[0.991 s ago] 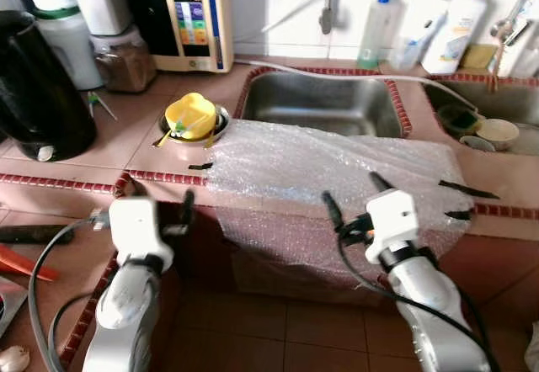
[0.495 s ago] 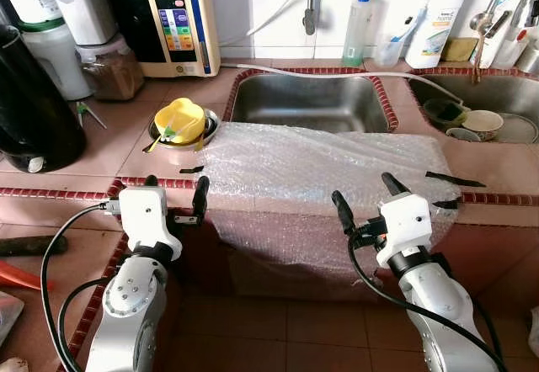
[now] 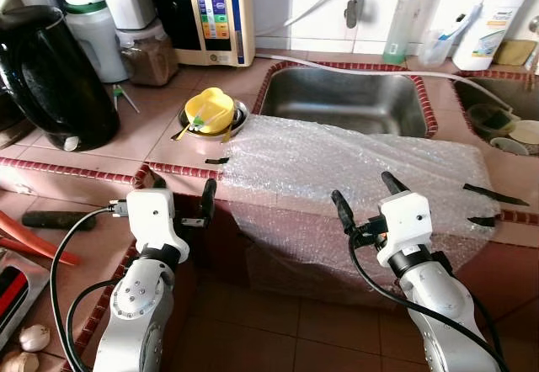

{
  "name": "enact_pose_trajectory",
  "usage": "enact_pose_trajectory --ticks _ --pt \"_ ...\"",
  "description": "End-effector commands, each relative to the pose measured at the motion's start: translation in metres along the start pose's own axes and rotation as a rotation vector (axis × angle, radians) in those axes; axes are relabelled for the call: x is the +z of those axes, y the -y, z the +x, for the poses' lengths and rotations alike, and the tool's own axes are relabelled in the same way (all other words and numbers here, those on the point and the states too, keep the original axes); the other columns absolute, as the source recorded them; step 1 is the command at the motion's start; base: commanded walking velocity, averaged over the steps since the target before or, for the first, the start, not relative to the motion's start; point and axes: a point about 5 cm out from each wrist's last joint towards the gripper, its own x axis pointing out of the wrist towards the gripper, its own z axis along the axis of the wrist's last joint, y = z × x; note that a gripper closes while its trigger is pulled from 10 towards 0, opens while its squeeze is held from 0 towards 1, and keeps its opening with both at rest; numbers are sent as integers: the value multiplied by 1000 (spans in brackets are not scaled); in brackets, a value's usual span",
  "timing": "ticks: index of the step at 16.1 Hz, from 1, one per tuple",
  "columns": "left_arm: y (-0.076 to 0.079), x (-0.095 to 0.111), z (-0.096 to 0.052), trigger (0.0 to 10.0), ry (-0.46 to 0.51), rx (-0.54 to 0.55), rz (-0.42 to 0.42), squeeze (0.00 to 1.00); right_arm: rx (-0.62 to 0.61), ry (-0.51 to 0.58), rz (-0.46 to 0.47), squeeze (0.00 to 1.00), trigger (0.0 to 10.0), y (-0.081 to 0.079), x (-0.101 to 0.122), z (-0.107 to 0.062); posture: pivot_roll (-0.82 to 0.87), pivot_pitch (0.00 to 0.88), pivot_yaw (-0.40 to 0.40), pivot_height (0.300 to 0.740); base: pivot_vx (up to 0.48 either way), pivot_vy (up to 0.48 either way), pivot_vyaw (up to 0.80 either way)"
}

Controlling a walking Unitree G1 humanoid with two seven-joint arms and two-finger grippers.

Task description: Kitchen organization

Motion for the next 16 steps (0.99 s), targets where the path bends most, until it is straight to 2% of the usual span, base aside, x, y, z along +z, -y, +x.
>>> enact_pose_trajectory --ticks 1,6,11,13,16 --pt "0 0 -2 10000 -7 8 11 0 18 3 5 0 10000 -1 3 1 -38 52 16 740 0 0 0" --pt "1 4 -1 10000 14 13 18 0 25 21 10 0 10000 -1 7 7 15 59 -38 740 0 0 0" --pt "-4 19 -2 10000 70 59 13 0 41 81 32 0 10000 -1 23 29 72 43 -57 740 0 0 0" --pt "-1 27 -1 10000 103 23 55 0 49 88 37 0 10000 -5 23 30 80 53 -56 740 0 0 0" --pt "-4 25 1 10000 88 25 51 0 48 88 53 0 10000 -8 25 31 71 59 -60 740 0 0 0"
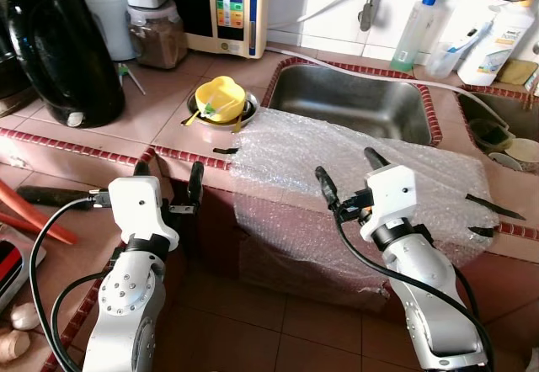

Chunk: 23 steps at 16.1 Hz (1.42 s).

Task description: Kitchen organization

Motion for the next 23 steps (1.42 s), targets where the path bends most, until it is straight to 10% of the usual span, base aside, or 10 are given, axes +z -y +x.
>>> enact_pose_trajectory --ticks 1,10,23 --pt "0 0 1 10000 -10 -15 6 0 -1 7 5 0 10000 1 4 0 64 56 -60 740 0 0 0" --pt "16 4 14 10000 -22 -151 23 0 -141 -18 43 0 10000 18 6 -12 -9 92 -9 740 0 0 -301" --pt "-9 15 12 10000 16 36 59 0 -82 34 93 0 10000 4 21 5 38 119 -26 740 0 0 0"
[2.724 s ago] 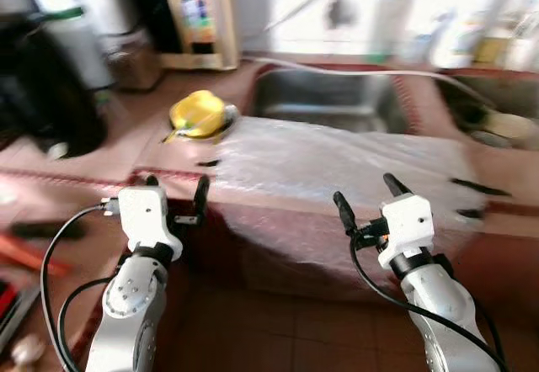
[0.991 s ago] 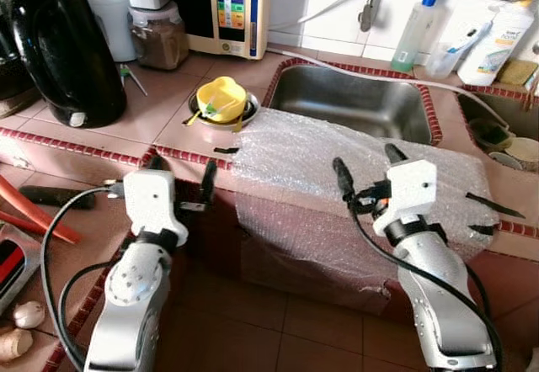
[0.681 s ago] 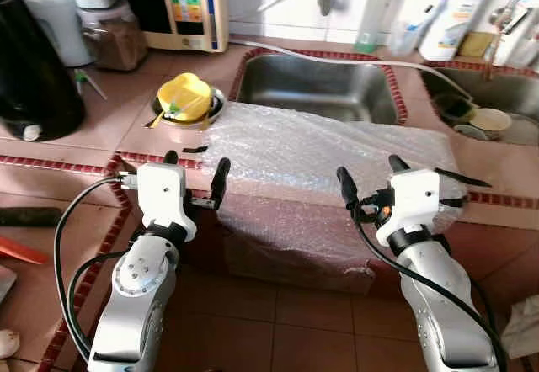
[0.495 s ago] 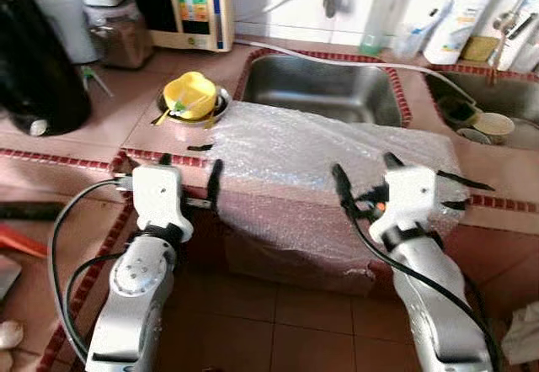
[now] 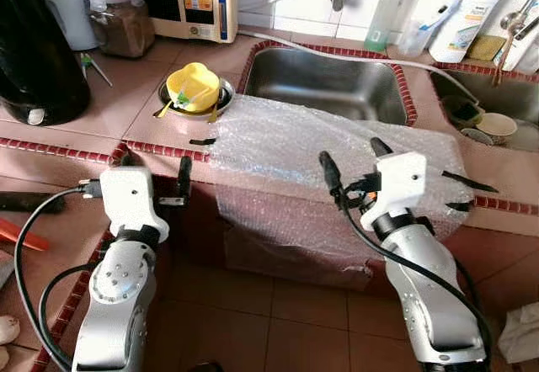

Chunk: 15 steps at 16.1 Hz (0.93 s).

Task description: Kitchen organization

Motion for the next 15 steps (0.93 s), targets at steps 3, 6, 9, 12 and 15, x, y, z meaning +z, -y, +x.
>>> enact_pose_trajectory --ticks 3,6,9,12,15 --pt "2 11 6 10000 33 -48 15 0 -29 0 42 0 10000 -1 0 -4 57 117 -6 740 0 0 0" --pt "3 11 4 10000 29 -60 27 0 -83 -27 109 0 10000 2 -6 -6 65 118 -8 740 0 0 0" --pt "3 10 2 10000 29 -61 23 0 -185 -67 95 0 10000 30 -12 -23 50 124 -14 740 0 0 0" --pt "7 14 1 10000 49 -60 -2 0 -73 -41 45 0 10000 24 -1 -22 41 135 -20 740 0 0 0" --pt "9 18 0 10000 60 -58 -12 0 -11 -8 54 0 10000 8 9 -17 46 147 -29 740 0 0 0"
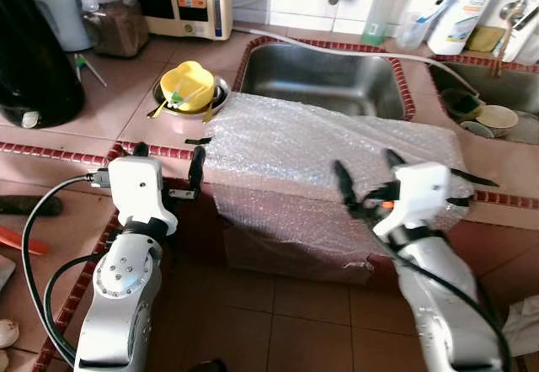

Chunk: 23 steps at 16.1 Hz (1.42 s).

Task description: Kitchen organization

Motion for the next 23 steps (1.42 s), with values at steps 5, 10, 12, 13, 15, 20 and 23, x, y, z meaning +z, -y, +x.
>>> enact_pose_trajectory --ticks 5,10,12,13,15,20,23 --pt "0 2 -4 10000 -4 9 -18 0 -3 6 -14 0 10000 4 7 -1 40 159 -30 740 271 0 0" --pt "1 1 -4 10000 -9 0 -22 0 26 5 -28 0 10000 -4 8 -1 41 163 -32 740 333 0 0" --pt "1 0 -4 10000 -11 7 -26 0 32 5 -31 0 10000 -4 8 0 41 162 -35 740 356 0 0" --pt "2 1 -4 10000 -9 6 -28 0 32 11 -40 0 10000 -4 9 1 41 162 -36 740 356 0 0" --pt "3 2 -3 10000 -5 4 -29 0 44 38 -65 0 10000 -5 15 4 41 161 -36 740 356 0 0" --pt "4 3 -2 10000 2 4 -30 0 58 51 -79 0 10000 -6 20 7 40 162 -41 740 361 0 0" --pt "4 1 -4 10000 -6 5 -29 0 56 51 -93 0 10000 -6 19 8 40 163 -43 740 380 0 0"
